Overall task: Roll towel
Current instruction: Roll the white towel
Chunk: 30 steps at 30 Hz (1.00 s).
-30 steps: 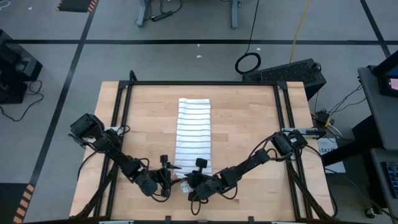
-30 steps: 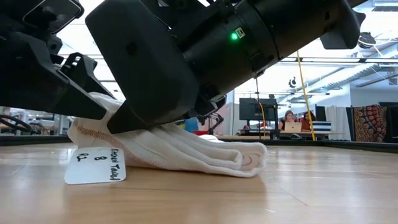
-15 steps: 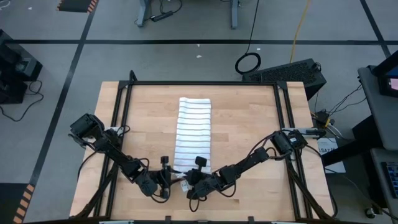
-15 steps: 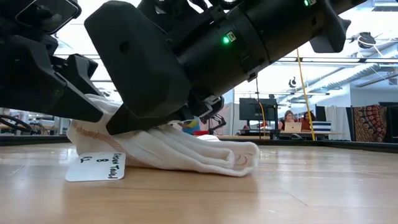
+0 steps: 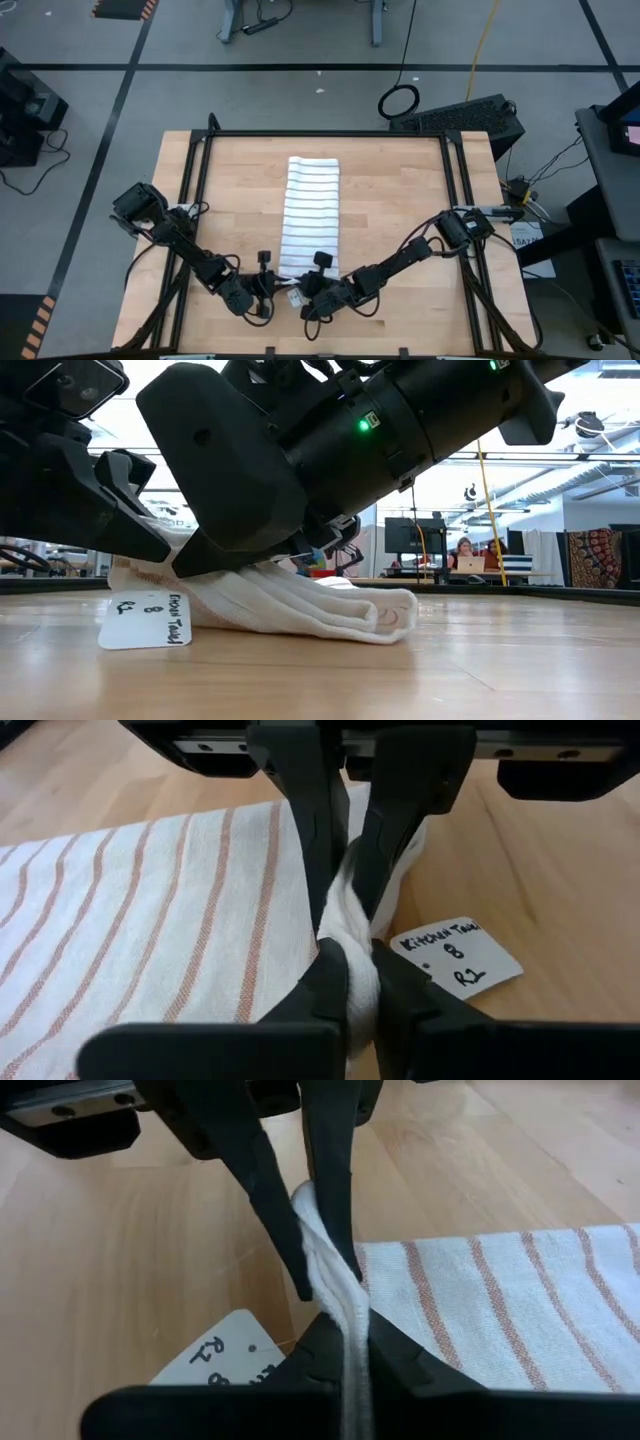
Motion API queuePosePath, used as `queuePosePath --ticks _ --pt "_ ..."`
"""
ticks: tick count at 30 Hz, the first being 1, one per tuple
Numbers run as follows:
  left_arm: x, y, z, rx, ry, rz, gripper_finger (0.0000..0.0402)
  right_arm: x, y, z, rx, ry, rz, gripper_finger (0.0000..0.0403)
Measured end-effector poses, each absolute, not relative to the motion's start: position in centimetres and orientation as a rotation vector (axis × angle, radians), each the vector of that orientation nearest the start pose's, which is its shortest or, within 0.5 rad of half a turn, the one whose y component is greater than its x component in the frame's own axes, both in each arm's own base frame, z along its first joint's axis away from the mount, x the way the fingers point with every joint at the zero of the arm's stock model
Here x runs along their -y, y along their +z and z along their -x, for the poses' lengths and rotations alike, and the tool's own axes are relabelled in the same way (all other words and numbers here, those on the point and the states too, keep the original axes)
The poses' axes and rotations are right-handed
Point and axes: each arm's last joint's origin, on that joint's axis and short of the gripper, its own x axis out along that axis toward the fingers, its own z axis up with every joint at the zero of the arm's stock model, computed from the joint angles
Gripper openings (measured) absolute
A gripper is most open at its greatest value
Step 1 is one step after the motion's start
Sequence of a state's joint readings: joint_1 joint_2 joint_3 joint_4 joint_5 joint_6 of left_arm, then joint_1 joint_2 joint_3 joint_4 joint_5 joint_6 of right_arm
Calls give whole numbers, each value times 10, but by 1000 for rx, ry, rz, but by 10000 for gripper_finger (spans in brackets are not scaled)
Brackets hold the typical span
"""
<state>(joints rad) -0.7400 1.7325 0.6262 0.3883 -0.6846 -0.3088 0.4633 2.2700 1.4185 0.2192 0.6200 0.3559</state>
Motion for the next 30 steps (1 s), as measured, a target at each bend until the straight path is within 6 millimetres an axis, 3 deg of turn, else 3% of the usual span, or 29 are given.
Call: queuePosePath --ticks 6,14,18,22,27,30 --pt "186 114 -231 -526 14 -116 19 -196 108 -428 -526 -199 -17 54" --pt "188 120 -232 -488 4 -80 19 -193 126 -418 -649 -112 33 120" --pt "188 128 -234 -445 0 -41 23 -194 128 -417 -664 -79 34 131" --pt "188 130 -238 -432 -36 -2 26 -193 129 -418 -651 -88 30 112" --pt "186 131 -240 -436 -42 29 28 -192 129 -418 -653 -89 43 25" --pt "186 130 -240 -439 -41 27 30 -191 128 -418 -659 -93 42 11"
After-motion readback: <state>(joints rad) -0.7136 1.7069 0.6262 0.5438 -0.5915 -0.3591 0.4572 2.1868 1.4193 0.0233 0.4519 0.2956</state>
